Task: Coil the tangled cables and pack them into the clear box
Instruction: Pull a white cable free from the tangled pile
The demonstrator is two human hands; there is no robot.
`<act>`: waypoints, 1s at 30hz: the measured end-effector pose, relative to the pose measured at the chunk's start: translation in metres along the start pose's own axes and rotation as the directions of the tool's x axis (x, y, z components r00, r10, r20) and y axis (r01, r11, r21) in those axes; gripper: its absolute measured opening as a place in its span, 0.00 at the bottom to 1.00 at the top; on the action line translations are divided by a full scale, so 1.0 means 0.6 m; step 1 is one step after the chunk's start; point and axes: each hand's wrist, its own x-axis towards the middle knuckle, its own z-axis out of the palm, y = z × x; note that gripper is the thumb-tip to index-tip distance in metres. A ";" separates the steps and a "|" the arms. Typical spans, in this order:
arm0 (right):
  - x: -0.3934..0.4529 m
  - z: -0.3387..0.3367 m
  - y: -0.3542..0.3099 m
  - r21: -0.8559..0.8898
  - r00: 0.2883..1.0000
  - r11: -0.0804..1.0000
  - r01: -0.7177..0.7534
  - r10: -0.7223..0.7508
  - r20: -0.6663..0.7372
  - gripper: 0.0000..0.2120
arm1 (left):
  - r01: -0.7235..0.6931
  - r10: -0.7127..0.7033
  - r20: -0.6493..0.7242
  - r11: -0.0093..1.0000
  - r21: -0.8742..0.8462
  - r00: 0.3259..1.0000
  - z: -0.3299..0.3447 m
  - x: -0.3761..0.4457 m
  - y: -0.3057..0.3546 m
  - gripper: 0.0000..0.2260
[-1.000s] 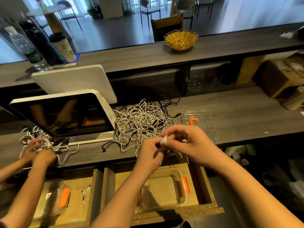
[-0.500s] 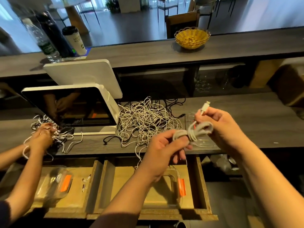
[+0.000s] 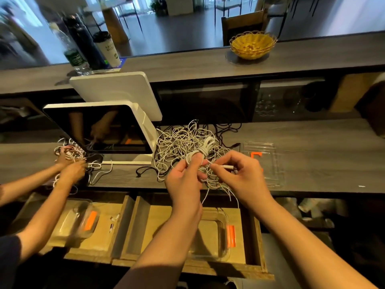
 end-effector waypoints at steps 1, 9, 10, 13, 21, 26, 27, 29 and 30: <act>-0.001 -0.003 -0.003 0.014 1.000 1.000 0.006 -0.006 0.007 0.02 | -0.020 0.020 0.004 1.000 0.009 1.000 -0.001 0.000 0.000 0.04; -0.022 -0.013 -0.010 0.291 0.999 0.956 -0.026 0.017 0.031 0.06 | -0.174 0.172 0.026 0.977 0.122 0.985 0.009 -0.018 -0.027 0.04; -0.025 -0.013 -0.009 0.296 0.999 0.955 -0.025 0.016 0.034 0.07 | -0.174 0.173 0.020 0.978 0.116 0.985 0.012 -0.019 -0.028 0.03; -0.033 -0.016 -0.006 0.229 1.000 0.973 0.013 -0.012 -0.004 0.07 | -0.176 0.174 0.022 0.978 0.111 0.984 0.017 -0.023 -0.032 0.02; -0.033 -0.030 -0.003 -0.262 0.925 0.916 0.303 -0.348 -0.149 0.09 | -0.245 0.219 0.184 0.960 0.133 0.958 0.017 -0.048 -0.025 0.05; -0.025 -0.045 -0.023 -0.170 0.985 0.973 0.157 -0.166 -0.040 0.09 | -0.351 0.259 0.344 0.906 0.238 0.903 0.010 -0.048 0.008 0.05; -0.025 -0.046 -0.025 -0.165 0.990 0.977 0.131 -0.138 -0.031 0.09 | -0.377 0.261 0.379 0.884 0.276 0.888 0.005 -0.045 0.013 0.05; -0.021 -0.051 -0.025 -0.128 0.999 0.991 0.045 -0.046 -0.007 0.08 | -0.451 0.259 0.466 0.814 0.366 0.846 -0.002 -0.040 0.016 0.05; -0.016 -0.055 -0.024 -0.118 0.999 0.993 -0.012 0.016 0.028 0.09 | -0.508 0.259 0.522 0.754 0.417 0.813 -0.004 -0.039 0.014 0.04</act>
